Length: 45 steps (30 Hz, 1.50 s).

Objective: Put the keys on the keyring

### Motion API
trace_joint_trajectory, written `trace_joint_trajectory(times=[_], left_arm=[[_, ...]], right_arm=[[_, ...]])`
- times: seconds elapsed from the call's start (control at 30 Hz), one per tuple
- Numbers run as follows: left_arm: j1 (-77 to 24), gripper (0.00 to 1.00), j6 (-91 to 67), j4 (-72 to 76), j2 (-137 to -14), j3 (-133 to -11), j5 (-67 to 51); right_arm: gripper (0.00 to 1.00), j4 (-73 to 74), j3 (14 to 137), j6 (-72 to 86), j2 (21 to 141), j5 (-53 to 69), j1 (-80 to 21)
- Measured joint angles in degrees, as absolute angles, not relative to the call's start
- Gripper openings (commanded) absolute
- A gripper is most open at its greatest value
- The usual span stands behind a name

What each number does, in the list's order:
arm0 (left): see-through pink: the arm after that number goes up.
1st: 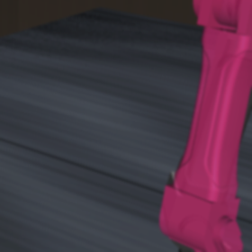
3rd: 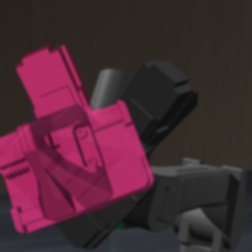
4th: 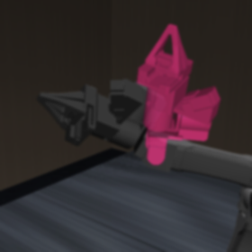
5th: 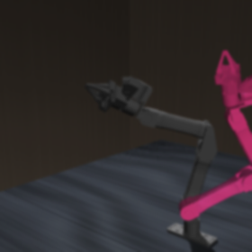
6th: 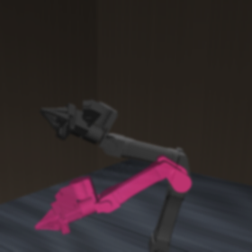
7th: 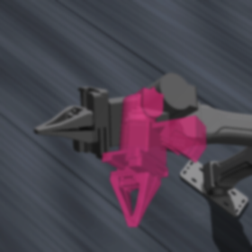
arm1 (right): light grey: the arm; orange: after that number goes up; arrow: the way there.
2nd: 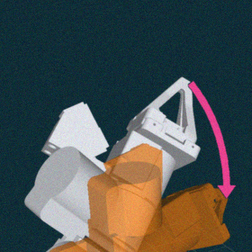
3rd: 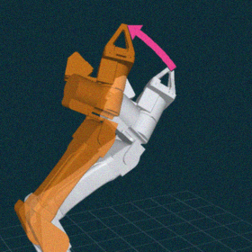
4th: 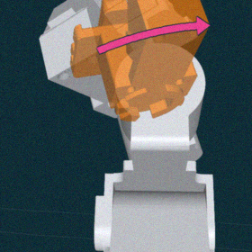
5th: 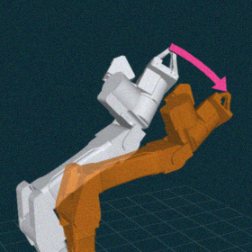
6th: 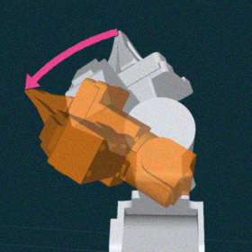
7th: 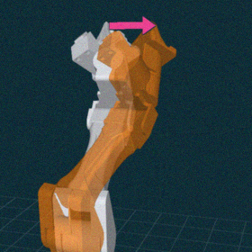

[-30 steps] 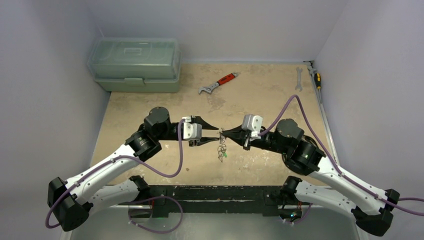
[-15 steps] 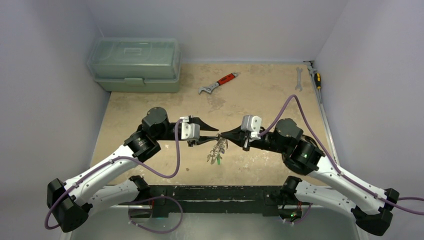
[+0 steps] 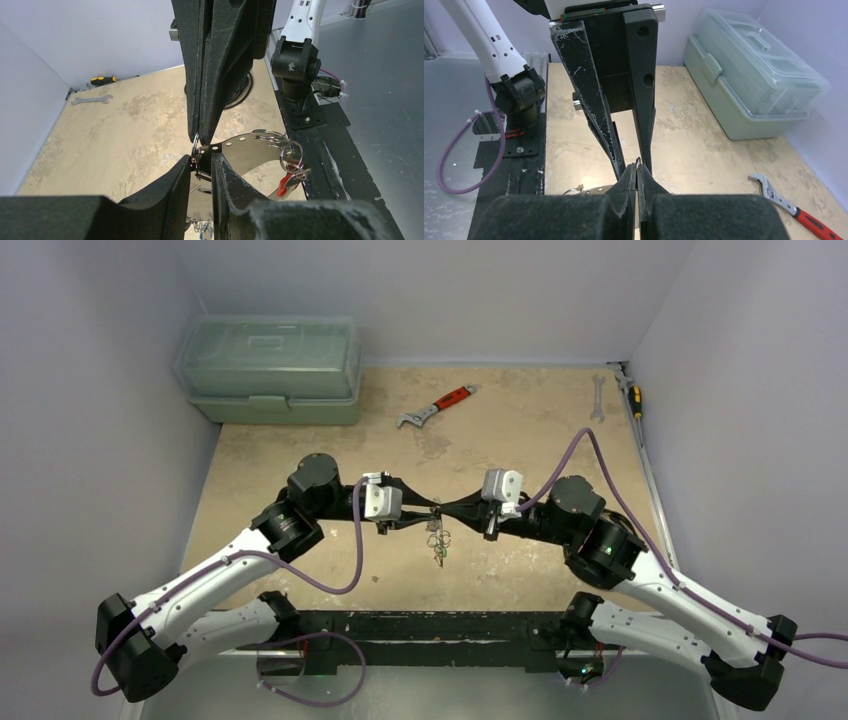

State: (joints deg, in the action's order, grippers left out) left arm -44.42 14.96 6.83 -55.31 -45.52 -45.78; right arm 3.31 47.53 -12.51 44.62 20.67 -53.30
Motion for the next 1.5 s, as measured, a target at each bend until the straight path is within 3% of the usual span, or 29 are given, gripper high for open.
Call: trace_joint_trajectory(times=[0.23, 0.33, 0.4, 0.6, 0.67, 0.77, 0.9, 1.3, 1.5], left_arm=[[-44.4, 0.19, 14.5, 6.9, -55.4, -45.5, -46.0], [-44.4, 0.12, 14.5, 7.0, -55.3, -45.5, -46.0], [-44.4, 0.01, 14.4, 7.2, -55.3, -45.5, -46.0], [-44.4, 0.00, 14.1, 7.2, -55.3, -45.5, -46.0], [-44.4, 0.00, 14.3, 7.0, -55.2, -45.5, -45.4], [-44.7, 0.00, 15.7, 5.7, -54.6, -45.5, -43.0], [-44.7, 0.00, 18.5, 1.7, -54.5, -45.5, -38.2], [-44.7, 0.00, 21.9, -5.5, -58.3, -45.5, -31.5], [-44.7, 0.00, 22.1, -5.7, -59.0, -45.5, -31.3]], right_arm=[[0.00, 2.9, 47.4, -12.3, 44.6, 20.8, -53.3], [0.00, 2.6, 47.3, -12.0, 44.7, 21.0, -53.3], [0.00, 2.5, 47.3, -11.8, 44.7, 21.3, -53.3], [0.00, 2.4, 47.3, -11.6, 45.0, 22.2, -53.3], [0.12, 2.4, 47.3, -11.6, 45.0, 22.0, -53.3], [0.44, 2.7, 47.3, -11.2, 45.0, 20.6, -53.3], [0.57, 4.2, 47.4, -11.1, 43.9, 17.4, -53.3], [0.52, 18.4, 57.0, -16.3, 49.7, 10.0, -53.3], [0.44, 22.5, 57.3, -19.0, 54.4, 10.0, -53.3]])
